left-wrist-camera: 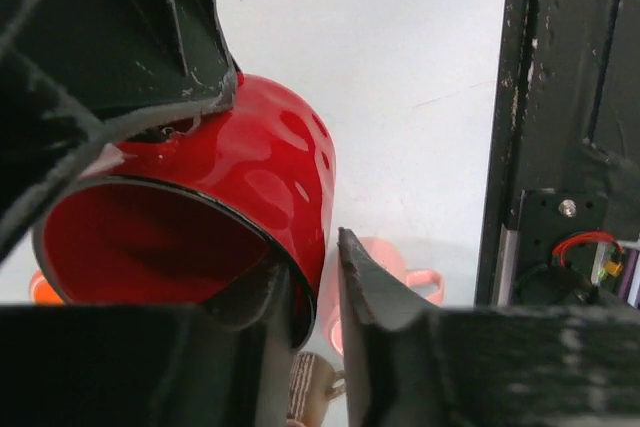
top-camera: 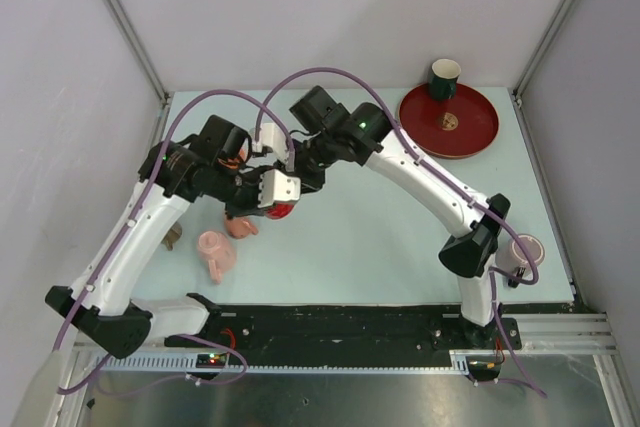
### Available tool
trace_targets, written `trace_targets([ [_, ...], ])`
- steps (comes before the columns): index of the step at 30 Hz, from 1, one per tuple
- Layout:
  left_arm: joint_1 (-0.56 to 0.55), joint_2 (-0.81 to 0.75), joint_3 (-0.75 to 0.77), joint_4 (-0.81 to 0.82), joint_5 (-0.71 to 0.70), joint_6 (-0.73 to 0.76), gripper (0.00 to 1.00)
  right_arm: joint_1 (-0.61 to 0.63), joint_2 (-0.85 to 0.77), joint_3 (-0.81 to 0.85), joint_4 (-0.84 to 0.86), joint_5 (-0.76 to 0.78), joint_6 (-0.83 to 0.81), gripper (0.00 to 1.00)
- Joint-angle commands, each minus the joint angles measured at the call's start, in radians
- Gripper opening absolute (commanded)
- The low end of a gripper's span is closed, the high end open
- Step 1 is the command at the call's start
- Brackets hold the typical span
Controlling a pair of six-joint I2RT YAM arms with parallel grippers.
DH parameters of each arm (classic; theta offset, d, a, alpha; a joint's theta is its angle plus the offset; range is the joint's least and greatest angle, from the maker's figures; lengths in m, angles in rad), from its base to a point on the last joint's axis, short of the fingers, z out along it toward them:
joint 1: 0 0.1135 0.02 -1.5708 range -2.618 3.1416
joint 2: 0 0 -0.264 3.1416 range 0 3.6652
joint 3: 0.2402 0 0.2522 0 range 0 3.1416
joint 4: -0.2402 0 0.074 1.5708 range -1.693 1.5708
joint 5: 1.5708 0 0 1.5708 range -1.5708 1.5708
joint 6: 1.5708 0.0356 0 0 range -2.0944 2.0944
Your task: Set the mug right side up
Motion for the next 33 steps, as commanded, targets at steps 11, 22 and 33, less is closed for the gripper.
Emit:
trace_targets([
  [11,0.011,-0.087,0.063,0.102,-0.058,0.004,0.93,-0.219,-0.284,-0.537,0.563,0.114,0.314,0.00],
  [22,0.056,-0.119,0.023,0.364,-0.300,-0.368,1.00,-0.641,-0.242,-0.735,1.081,0.216,0.634,0.00],
  [33,0.167,-0.098,-0.034,0.400,-0.264,-0.444,1.00,-0.813,0.137,-0.445,1.165,0.375,0.635,0.00],
])
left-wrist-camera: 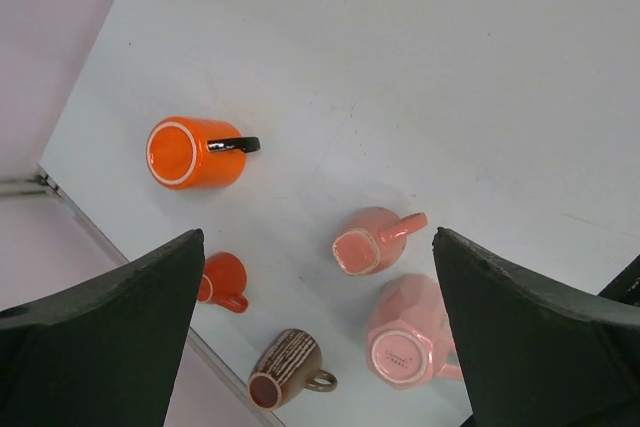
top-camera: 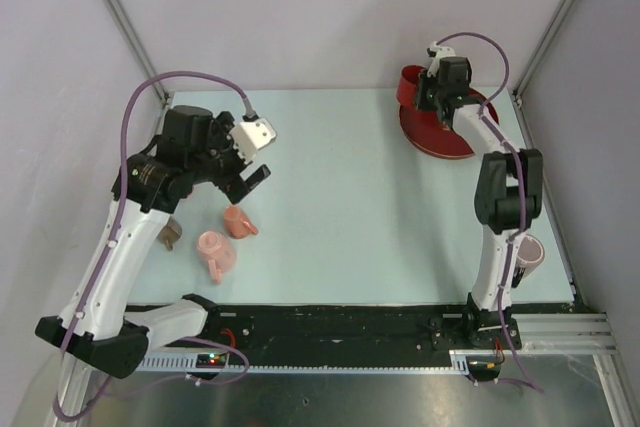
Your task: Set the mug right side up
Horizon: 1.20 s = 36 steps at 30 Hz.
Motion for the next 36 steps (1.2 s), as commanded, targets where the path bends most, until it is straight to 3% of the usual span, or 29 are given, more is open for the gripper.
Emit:
trace_targets([
  [1,0.050,0.020,0.018,0.050,0.010,-0.054,1.00,-0.012,0.103,0.152,0.112,0.086,-0.017,0.00],
  [13,0.141,0.160,0.154,0.057,0.048,-0.016,1.00,-0.045,0.350,0.418,-0.068,0.116,-0.006,0.00],
  [21,0.170,0.214,0.226,0.058,0.053,0.005,1.00,-0.042,0.390,0.427,-0.133,0.157,-0.015,0.00],
  [31,0.177,0.226,0.243,0.057,0.053,0.016,1.00,-0.042,0.395,0.422,-0.186,0.104,0.017,0.34],
  [36,0.179,0.220,0.242,0.059,0.055,0.022,1.00,-0.033,0.381,0.409,-0.188,0.073,0.024,0.45],
])
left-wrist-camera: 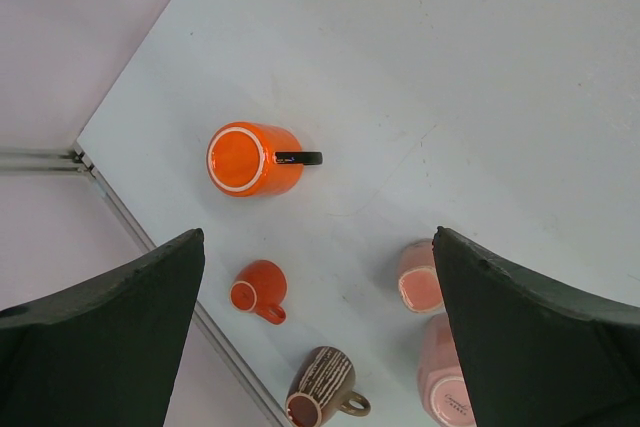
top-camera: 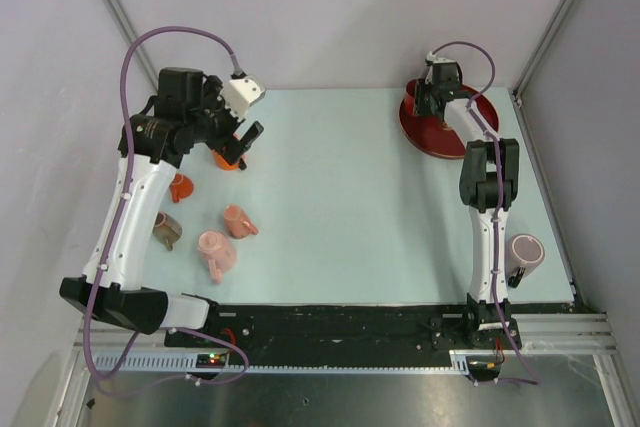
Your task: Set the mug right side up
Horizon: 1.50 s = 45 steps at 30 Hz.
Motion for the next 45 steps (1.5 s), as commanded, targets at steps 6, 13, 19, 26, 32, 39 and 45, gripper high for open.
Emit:
trace_targets([
  [6,0.009,-0.016,0.032,0.018,0.019,0.031,1.00,0.013,-0.038,0.038,-0.035,-0.044,0.063,0.54],
  [13,0.008,-0.018,0.038,0.017,0.020,0.043,1.00,0.028,-0.076,-0.018,-0.025,-0.154,0.157,0.57],
  [19,0.010,-0.015,0.052,0.017,0.025,0.045,1.00,0.063,-0.055,-0.010,0.071,-0.207,0.206,0.59],
  [26,0.010,-0.029,0.030,0.016,0.025,0.042,1.00,0.063,-0.029,0.035,0.083,-0.201,0.229,0.61],
  [32,0.021,-0.067,-0.093,0.011,0.029,0.020,1.00,0.063,-0.136,-0.032,0.007,-0.206,0.160,0.68],
  [39,0.028,-0.136,-0.295,-0.058,0.063,0.060,1.00,0.115,-0.398,-0.251,-0.017,-0.256,0.021,0.94],
  [45,-0.222,-0.175,-0.579,-0.084,-0.144,0.317,0.94,0.164,-0.647,-0.579,0.048,-0.331,0.014,0.99],
])
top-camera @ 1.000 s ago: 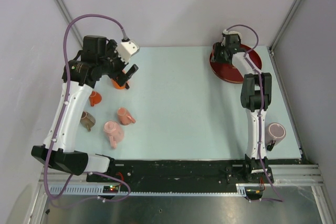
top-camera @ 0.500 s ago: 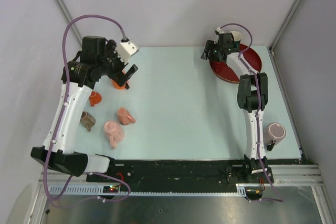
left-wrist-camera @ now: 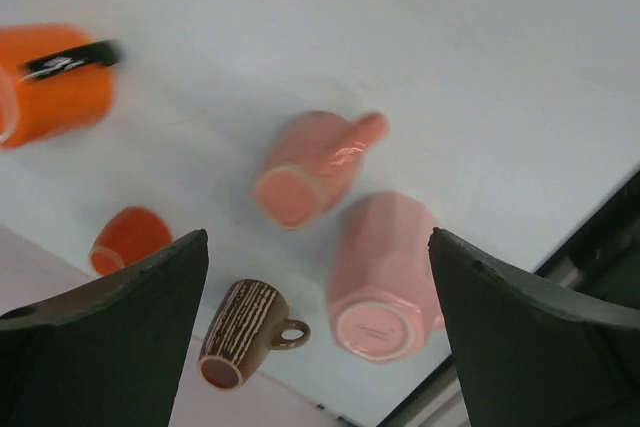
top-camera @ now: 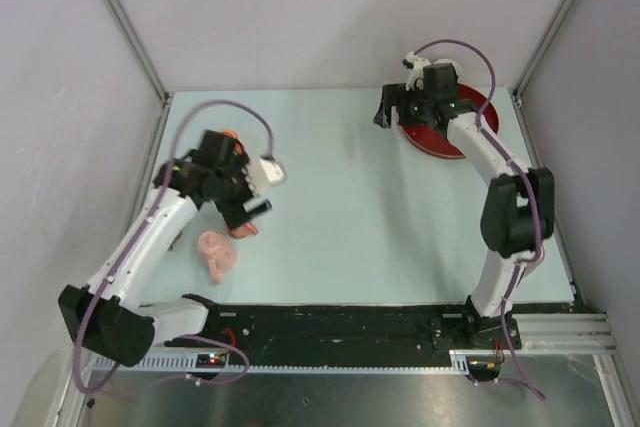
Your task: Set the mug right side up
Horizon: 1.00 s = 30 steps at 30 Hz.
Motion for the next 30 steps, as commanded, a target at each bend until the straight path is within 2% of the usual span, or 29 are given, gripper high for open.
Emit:
trace_targets([
  [1,-0.208,0.000,-0.136,-0.048,-0.143,0.211,0.92,0.038,-0.186,-0.192,0.047,-0.075,-0.019,0.99],
  [4,-0.245,0.074,-0.165,-0.046,-0.202,0.274,0.88,0.063,-0.283,-0.301,0.052,-0.068,0.004,0.99],
  [7,-0.249,0.165,-0.179,0.011,-0.265,0.302,0.87,0.083,-0.356,-0.392,0.060,-0.074,0.026,0.99],
  [11,-0.251,0.286,-0.138,0.114,-0.287,0.289,0.89,0.111,-0.419,-0.467,0.063,-0.069,0.031,0.99],
  [16,-0.251,0.389,-0.152,0.144,-0.305,0.309,0.86,0.121,-0.487,-0.525,0.058,-0.062,0.028,0.99],
  [22,-0.251,0.395,-0.240,0.250,-0.352,0.361,0.67,0.117,-0.556,-0.569,0.069,-0.076,0.022,1.00],
  [28,-0.249,0.370,-0.302,0.324,-0.362,0.431,0.57,0.117,-0.591,-0.598,0.090,-0.113,0.033,0.99],
  [30,-0.249,0.362,-0.310,0.334,-0.358,0.442,0.45,0.117,-0.598,-0.600,0.092,-0.122,0.033,0.99],
])
